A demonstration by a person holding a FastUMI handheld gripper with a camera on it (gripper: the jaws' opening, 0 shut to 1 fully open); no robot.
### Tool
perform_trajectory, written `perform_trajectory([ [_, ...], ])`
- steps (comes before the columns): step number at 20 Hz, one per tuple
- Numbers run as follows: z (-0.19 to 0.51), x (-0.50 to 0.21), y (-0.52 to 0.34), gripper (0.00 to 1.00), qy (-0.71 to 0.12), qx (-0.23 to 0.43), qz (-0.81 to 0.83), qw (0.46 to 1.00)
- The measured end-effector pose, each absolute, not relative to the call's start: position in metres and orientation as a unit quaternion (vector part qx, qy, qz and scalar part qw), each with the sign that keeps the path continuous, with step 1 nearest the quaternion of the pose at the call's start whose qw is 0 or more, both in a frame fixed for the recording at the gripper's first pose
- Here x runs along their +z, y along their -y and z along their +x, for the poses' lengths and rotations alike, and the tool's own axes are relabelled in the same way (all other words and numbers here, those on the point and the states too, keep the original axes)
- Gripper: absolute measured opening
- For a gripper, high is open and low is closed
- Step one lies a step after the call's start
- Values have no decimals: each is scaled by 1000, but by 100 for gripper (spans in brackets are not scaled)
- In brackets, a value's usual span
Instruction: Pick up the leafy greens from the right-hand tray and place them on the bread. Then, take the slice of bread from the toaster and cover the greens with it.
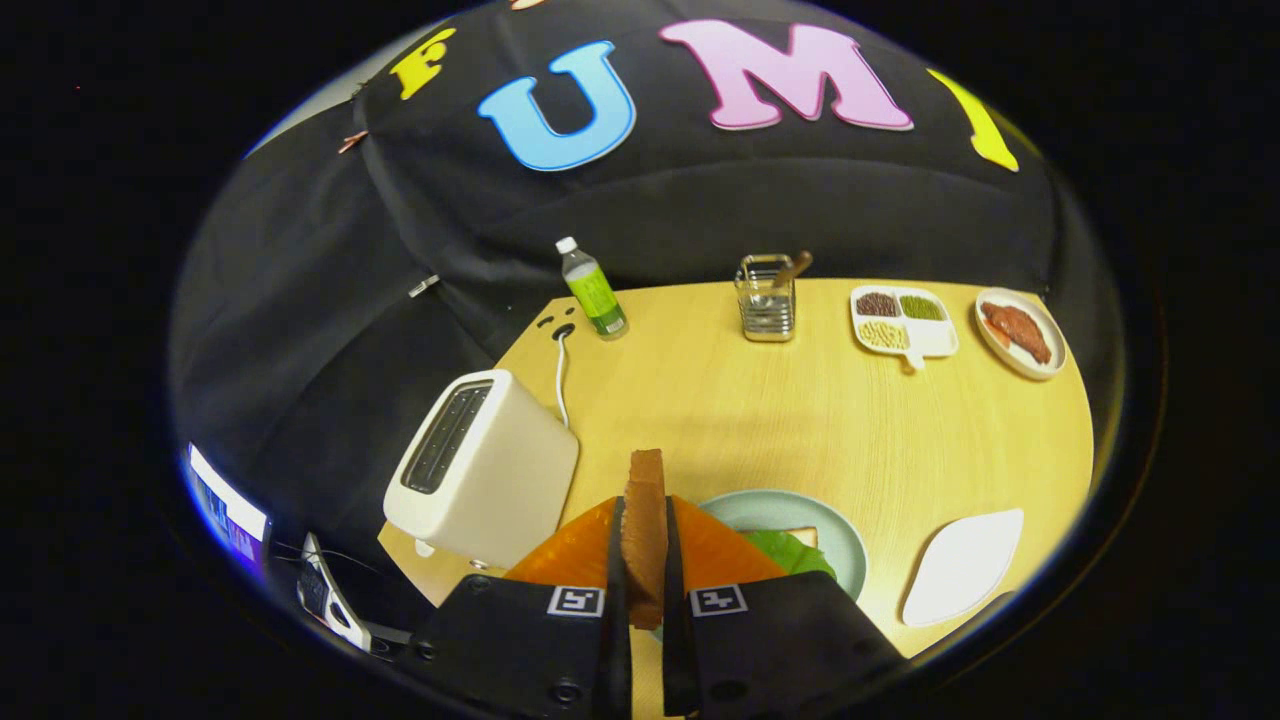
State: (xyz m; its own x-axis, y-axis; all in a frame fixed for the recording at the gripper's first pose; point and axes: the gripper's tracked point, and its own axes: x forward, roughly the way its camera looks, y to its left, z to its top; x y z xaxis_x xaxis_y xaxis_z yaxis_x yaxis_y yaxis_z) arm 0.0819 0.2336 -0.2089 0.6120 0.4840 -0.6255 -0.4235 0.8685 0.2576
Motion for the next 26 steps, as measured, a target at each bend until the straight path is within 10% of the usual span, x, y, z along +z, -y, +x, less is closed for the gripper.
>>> perform_trajectory([
  [16, 103, -285, -165, 24, -411, 186, 95, 887],
  [26, 94, -274, -94, 99, -391, 120, 46, 911],
])
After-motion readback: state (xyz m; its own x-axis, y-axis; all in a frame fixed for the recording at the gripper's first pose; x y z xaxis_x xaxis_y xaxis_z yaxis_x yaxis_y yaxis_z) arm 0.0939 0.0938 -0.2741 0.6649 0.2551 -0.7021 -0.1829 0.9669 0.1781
